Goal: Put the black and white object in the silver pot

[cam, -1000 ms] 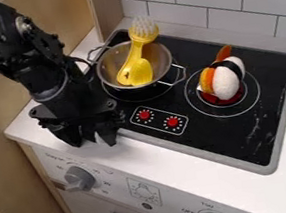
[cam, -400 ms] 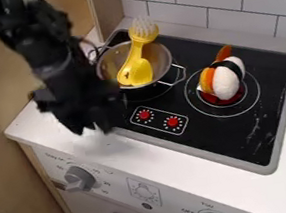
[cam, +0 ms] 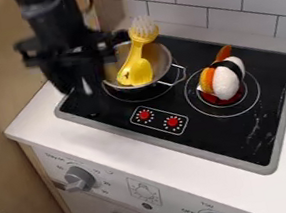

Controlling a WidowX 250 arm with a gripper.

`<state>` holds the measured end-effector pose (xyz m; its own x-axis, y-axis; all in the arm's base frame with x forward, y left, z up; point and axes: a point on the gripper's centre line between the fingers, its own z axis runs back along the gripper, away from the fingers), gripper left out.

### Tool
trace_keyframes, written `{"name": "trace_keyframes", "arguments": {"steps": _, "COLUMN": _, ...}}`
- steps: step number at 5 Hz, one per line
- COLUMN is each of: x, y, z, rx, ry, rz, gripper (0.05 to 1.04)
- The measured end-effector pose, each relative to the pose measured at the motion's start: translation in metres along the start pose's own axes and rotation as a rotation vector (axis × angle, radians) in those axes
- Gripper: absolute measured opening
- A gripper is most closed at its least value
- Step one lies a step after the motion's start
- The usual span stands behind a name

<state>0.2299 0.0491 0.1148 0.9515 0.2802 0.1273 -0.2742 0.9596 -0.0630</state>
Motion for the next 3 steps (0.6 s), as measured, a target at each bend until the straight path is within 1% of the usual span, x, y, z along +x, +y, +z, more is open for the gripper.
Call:
{"name": "trace_keyframes", "arguments": {"steps": 1, "x": 0.022, "y": 0.002, "z": 0.011, "rx": 0.007, "ry": 0.021, "rz": -0.033, "gripper": 0.5}}
{"name": "trace_keyframes", "arguments": {"steps": 2, "x": 0.04, "y": 0.002, "z": 0.005, "rx": 0.005, "ry": 0.02, "rz": -0.058, "gripper": 0.5}}
{"name": "trace_keyframes", "arguments": {"steps": 3, "x": 0.053, "y": -0.001, "z": -0.012, "rx": -0.021, "ry": -0.01, "rz": -0.065, "gripper": 0.5}}
